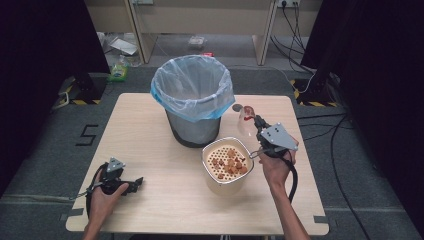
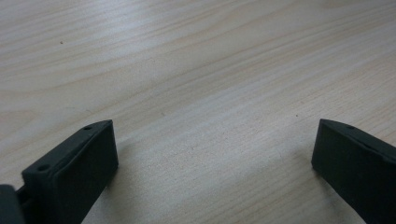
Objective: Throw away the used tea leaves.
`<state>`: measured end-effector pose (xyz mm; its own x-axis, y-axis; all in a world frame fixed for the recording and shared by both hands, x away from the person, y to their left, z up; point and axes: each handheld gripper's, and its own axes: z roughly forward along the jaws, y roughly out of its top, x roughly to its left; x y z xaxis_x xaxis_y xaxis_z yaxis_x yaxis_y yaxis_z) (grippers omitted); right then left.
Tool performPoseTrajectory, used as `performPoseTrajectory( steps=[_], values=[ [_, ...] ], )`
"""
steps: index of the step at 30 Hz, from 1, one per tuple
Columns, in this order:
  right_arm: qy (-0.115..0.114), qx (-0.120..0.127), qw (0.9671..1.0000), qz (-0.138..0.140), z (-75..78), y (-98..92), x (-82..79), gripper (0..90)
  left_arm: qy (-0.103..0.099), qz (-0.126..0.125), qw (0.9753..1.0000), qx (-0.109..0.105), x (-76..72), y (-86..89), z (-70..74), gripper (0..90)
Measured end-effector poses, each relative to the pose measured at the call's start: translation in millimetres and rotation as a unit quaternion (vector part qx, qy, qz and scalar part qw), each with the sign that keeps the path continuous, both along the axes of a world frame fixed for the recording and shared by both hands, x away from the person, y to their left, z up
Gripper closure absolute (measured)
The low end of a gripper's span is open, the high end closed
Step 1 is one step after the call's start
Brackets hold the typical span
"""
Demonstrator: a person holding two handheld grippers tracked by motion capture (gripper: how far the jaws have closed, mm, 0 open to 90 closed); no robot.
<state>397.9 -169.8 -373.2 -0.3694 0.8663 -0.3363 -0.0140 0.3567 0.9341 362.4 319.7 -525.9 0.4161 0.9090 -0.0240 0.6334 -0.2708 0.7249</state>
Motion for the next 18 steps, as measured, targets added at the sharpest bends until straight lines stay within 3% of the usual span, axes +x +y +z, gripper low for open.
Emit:
performPoseTrajectory(
  steps=[11,18],
  values=[
    [0.03,0.04,0.9988,0.002,24.0,-16.1,19.1,87.6,0.0,0.0,1.0,0.0,0.0,0.0,0.0,0.0],
    [0.04,0.043,0.9983,0.002,43.0,-20.8,29.7,87.5,0.0,0.0,1.0,0.0,0.0,0.0,0.0,0.0]
  ],
)
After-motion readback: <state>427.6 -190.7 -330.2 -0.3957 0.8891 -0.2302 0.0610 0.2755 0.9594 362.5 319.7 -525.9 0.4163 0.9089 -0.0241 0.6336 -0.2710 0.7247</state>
